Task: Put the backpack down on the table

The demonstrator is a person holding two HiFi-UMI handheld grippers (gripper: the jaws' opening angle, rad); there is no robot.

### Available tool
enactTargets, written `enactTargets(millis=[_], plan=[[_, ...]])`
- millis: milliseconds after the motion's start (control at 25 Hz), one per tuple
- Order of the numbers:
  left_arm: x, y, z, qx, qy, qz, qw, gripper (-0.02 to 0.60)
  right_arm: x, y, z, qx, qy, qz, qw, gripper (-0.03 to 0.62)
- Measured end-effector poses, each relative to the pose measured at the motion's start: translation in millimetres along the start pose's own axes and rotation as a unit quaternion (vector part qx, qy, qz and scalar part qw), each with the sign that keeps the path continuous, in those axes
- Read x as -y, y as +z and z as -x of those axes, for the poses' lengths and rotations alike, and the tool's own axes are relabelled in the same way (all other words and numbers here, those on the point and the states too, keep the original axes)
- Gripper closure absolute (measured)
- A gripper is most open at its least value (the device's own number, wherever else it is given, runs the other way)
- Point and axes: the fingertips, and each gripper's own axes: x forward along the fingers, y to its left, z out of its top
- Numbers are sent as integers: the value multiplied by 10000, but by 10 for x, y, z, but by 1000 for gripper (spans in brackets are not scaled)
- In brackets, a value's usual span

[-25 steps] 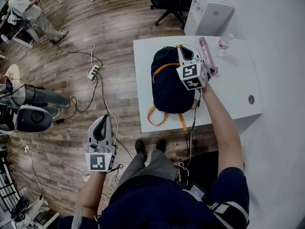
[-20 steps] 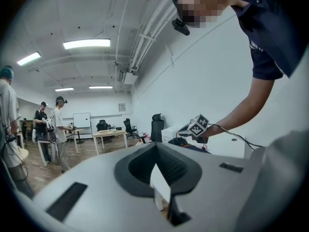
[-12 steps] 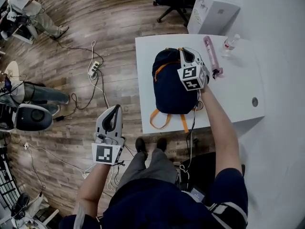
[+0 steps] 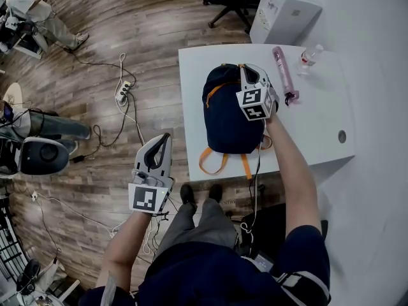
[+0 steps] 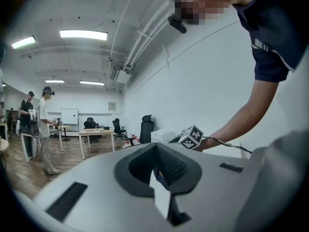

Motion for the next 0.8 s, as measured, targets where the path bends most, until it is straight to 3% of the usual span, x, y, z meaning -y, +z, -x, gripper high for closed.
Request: enactTargets(millis=[560,680,800], plan=[[19,-163,17,-228,-12,3,9997,578,-71,-119,-209,-89,-10,314,9995,594],[-11,-246,45,-506,17,-103,9987,578,-81,-132,-244,-82,-25,325,9994,592],[-9,-191,35,-355,-2,-168,9992,577,-85,-162,-273,-106,-53,369,9992,591]])
